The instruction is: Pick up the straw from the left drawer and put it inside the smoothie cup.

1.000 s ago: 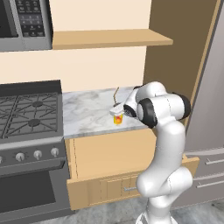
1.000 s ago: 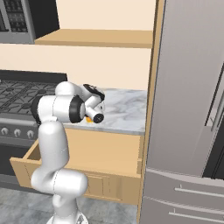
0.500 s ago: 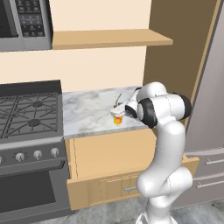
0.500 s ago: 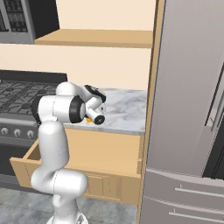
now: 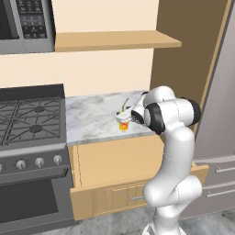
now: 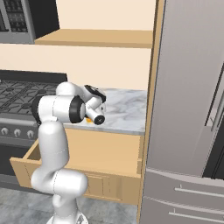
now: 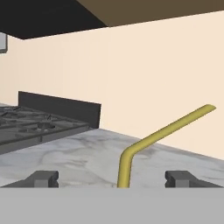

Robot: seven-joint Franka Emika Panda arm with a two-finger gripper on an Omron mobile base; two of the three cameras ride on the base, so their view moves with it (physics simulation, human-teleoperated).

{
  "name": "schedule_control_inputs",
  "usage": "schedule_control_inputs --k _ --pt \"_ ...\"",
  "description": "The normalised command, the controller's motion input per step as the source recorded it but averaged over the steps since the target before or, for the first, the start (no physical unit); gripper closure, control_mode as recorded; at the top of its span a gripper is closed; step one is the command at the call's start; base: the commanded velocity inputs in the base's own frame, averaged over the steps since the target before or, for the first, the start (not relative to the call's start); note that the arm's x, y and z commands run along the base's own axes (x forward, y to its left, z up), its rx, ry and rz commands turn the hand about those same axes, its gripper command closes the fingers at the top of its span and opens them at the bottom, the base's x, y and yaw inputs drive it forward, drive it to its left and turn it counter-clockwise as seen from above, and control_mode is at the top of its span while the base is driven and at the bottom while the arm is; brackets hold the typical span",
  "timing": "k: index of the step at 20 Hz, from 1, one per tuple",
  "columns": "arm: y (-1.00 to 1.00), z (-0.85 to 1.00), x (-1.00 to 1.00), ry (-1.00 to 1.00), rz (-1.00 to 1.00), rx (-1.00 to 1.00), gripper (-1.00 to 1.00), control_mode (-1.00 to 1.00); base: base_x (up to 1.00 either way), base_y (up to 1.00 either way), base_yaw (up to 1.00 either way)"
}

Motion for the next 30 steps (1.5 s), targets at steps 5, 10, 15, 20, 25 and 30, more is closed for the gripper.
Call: schedule_control_inputs --k 5,10,15,20,25,30 --pt "0.0 0.12 0.0 0.0 0.0 -0.02 -1.0 -1.0 0.0 0.0 0.0" --pt "0.0 0.29 -0.1 0.13 -0.02 -0.05 -1.0 -1.0 0.0 0.0 0.0" --pt "-0.02 0.2 -0.26 0.2 -0.06 -0.09 -1.0 -1.0 0.0 0.0 0.0" --pt "-0.07 0.18 -0.35 0.24 -0.07 -0.08 -1.0 -1.0 0.0 0.0 0.0" --pt "-0.08 0.35 -0.39 0.24 -0.11 -0.07 -1.0 -1.0 0.0 0.0 0.0" --pt "-0.13 0.55 -0.59 0.24 -0.11 -0.05 -1.0 -1.0 0.0 0.0 0.0"
